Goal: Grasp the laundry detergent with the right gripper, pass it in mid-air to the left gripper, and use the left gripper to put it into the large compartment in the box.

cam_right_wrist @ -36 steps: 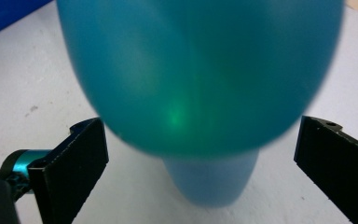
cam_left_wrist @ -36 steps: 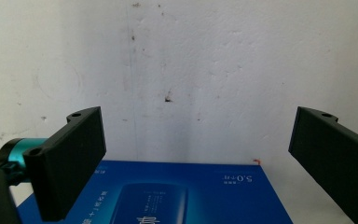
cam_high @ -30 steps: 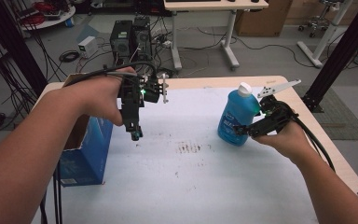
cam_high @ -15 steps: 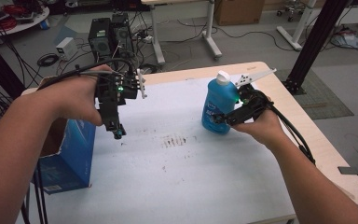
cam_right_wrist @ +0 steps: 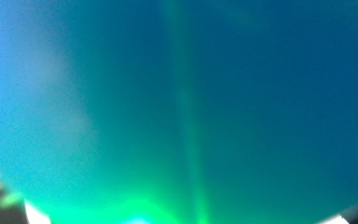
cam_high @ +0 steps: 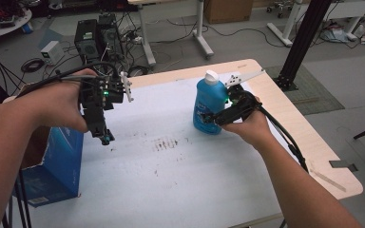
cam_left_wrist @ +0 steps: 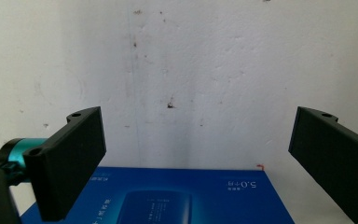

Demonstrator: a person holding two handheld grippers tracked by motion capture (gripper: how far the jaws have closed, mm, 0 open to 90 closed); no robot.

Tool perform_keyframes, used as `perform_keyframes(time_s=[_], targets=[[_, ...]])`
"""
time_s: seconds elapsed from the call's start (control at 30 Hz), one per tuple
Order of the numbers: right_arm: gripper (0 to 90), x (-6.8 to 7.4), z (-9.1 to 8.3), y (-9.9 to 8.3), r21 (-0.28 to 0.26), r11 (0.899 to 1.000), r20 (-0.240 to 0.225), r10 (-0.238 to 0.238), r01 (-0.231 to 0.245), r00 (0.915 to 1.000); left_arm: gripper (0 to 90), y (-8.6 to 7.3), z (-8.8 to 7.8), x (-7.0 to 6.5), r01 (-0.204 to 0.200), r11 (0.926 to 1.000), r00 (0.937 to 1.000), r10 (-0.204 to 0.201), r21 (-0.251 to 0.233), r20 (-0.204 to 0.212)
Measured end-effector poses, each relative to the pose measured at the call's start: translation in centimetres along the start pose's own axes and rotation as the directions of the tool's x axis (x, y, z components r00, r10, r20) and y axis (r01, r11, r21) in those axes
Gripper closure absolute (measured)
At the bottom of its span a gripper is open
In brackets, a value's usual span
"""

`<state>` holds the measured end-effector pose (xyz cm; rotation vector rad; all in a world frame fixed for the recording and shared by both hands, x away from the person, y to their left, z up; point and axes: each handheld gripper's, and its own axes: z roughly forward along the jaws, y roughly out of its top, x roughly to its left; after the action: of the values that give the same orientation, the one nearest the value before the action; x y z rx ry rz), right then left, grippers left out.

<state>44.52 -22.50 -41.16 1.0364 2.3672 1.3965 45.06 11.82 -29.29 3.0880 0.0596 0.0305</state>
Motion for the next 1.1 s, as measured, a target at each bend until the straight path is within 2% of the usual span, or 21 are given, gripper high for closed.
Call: perform_keyframes(time_s=[0.17, 0.3, 0.4, 0.63, 0.73, 1.1], targets=[[5.7, -0.07, 0.24, -0.16, -0.013, 1.0, -0.004, 0.004, -0.004, 1.0, 3.7, -0.21, 0.02, 0.11, 0.006, 1.0, 1.0, -0.006, 0.0, -0.002], [13.8, 0.01, 0.32, -0.22, -0.035, 0.999, -0.007, 0.001, -0.002, 1.0, 3.7, -0.29, 0.1, 0.14, 0.009, 1.0, 1.0, -0.009, -0.003, -0.001], [14.3, -0.06, 0.27, -0.14, -0.057, 0.998, -0.001, 0.007, -0.007, 1.0, 3.7, -0.31, 0.09, 0.18, 0.004, 1.0, 1.0, -0.004, -0.002, 0.0], [17.5, 0.03, 0.45, -0.3, -0.045, 0.999, 0.015, -0.003, 0.004, 0.9999, 3.7, -0.24, 0.2, 0.3, 0.008, 1.0, 1.0, -0.008, 0.0, 0.004], [24.0, 0.0, 0.38, -0.33, -0.05, 0.999, 0.016, -0.012, 0.012, 0.9998, 3.7, -0.17, 0.19, 0.32, 0.006, 1.0, 1.0, -0.006, -0.001, 0.003], [27.4, 0.06, 0.36, -0.31, -0.063, 0.998, 0.014, -0.014, 0.015, 0.9998, 3.7, -0.14, 0.25, 0.41, 0.006, 1.0, 1.0, -0.006, -0.001, 0.006]])
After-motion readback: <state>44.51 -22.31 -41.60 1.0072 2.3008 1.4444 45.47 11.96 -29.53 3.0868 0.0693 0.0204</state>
